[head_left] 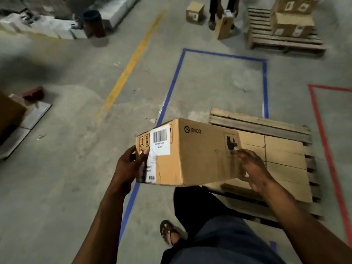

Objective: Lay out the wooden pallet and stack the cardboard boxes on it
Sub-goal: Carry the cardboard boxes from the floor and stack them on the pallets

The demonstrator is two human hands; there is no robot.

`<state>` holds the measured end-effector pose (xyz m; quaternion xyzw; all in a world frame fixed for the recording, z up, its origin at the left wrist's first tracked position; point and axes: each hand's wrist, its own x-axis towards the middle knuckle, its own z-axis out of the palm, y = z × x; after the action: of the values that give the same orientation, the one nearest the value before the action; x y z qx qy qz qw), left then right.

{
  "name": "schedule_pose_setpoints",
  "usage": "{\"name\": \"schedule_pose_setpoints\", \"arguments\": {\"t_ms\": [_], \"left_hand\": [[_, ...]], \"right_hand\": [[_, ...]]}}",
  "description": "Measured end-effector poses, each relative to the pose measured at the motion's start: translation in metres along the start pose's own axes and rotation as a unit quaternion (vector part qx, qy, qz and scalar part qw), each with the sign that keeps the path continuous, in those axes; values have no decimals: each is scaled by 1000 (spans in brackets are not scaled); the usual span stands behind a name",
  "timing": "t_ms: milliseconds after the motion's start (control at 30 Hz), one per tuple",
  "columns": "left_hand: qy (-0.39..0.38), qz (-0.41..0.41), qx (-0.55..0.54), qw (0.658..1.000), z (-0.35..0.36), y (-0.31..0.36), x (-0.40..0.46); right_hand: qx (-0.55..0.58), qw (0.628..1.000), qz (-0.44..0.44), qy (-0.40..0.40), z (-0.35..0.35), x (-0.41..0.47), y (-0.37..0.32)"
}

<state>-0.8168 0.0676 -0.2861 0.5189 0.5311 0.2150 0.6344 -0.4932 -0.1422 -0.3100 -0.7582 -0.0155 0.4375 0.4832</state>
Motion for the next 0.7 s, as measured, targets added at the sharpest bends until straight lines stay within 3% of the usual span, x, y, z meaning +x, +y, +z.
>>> {"name": "schedule_pose_setpoints", "arguments": {"t_ms": [300, 433, 567, 700], "left_hand": [[-172, 23, 135, 976, 56, 79, 154], [-263, 3, 176, 949, 92, 111, 233], [-376, -46, 234, 895, 133, 147, 302], [-512, -112, 322, 789, 201, 164, 334]], "right_hand": [[133, 983, 45, 121, 12, 75, -20], [201, 960, 113, 157, 24, 119, -19], [291, 929, 124, 193, 26, 122, -16], [350, 898, 84, 252, 29, 122, 2]]}}
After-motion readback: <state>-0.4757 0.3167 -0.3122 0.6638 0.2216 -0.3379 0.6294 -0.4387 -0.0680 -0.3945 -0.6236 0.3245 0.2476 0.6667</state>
